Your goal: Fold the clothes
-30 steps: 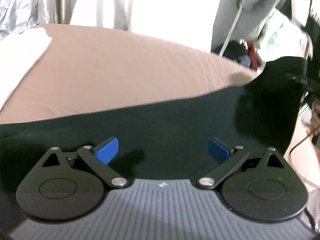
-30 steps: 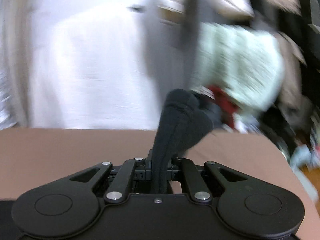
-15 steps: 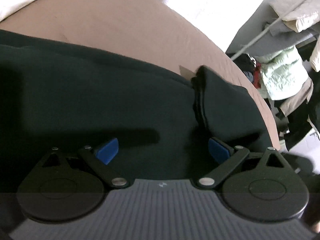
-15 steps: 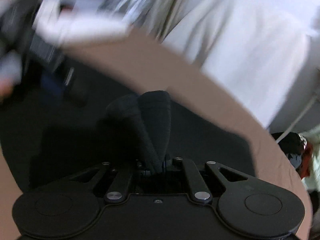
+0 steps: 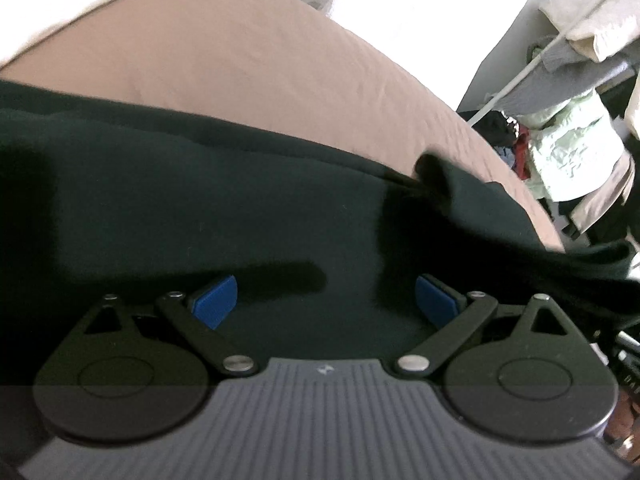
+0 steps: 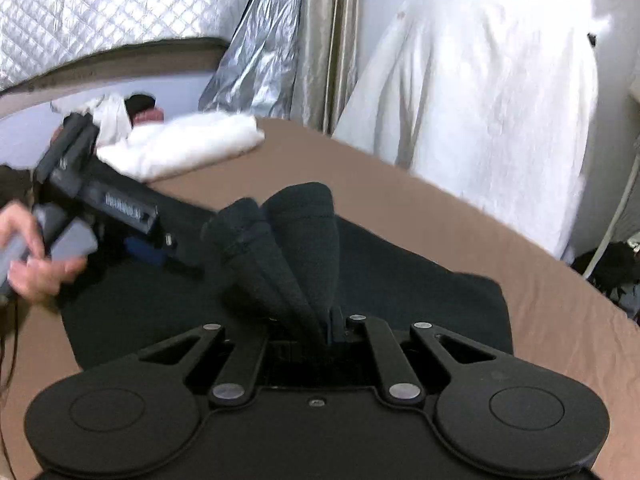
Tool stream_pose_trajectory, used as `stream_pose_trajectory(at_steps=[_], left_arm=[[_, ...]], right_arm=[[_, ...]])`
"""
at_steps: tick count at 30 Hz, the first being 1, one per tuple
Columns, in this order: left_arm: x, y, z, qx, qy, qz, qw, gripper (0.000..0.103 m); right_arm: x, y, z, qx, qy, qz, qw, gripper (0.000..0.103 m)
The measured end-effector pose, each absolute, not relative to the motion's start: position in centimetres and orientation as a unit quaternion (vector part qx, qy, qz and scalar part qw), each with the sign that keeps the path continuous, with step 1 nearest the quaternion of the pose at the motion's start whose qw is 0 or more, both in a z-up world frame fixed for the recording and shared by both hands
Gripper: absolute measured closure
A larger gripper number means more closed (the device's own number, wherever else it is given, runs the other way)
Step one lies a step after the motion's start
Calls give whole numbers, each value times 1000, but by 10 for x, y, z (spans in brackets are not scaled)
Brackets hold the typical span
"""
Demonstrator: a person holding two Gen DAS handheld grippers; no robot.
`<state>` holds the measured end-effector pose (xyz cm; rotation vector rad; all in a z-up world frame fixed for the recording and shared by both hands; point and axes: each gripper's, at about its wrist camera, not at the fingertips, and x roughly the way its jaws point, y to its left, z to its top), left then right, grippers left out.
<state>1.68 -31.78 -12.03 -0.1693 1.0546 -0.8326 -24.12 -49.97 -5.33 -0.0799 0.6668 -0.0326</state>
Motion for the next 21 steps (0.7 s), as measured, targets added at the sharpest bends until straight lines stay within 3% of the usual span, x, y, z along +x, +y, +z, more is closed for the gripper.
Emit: stream_pose_trajectory(at_steps=[5,10,16,21], left_arm=[[4,-325,-119,-38,472,-389,790,5],[-11,-333,-116,-3,453,-406,794,5],[-43,-351,-100,104,366,-392,837,3],[-57,-370,-101,118,377,-414,820,3]], right_arm=[[-225,-486,-95,-106,432,26,895,89],[-218,-457,-98,-162,431,51,886,66],[-266,-500,-18,-28,285,-3,958,34],[-295,-579,-3,145,235,-156,948,33]])
